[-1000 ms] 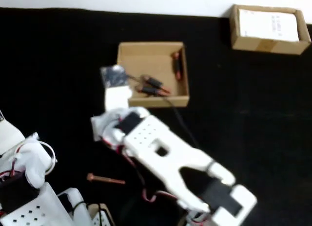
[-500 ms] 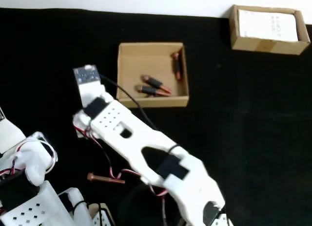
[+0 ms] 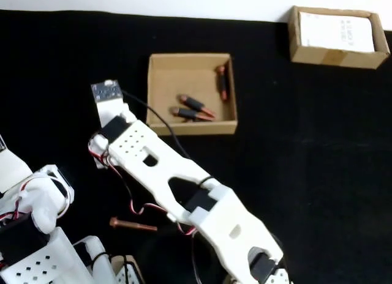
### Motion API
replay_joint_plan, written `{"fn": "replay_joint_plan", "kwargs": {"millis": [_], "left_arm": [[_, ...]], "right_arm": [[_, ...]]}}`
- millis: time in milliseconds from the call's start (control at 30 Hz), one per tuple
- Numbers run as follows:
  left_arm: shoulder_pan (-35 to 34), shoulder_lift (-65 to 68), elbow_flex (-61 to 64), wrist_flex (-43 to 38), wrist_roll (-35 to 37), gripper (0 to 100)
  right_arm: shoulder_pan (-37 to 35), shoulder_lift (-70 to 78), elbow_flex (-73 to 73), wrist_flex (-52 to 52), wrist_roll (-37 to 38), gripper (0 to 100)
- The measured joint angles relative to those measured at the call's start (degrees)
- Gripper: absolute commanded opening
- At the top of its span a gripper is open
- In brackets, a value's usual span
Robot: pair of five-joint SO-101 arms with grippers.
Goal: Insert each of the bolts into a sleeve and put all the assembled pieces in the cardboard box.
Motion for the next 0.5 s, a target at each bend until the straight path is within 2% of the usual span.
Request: {"fn": "replay_joint_plan", "kwargs": {"millis": [500], "left_arm": [[-0.09, 0.53, 3.78, -3.69, 0.00, 21]], "right_arm": [[0.62, 6.95, -0.88, -0.79, 1.93, 10.9]]}}
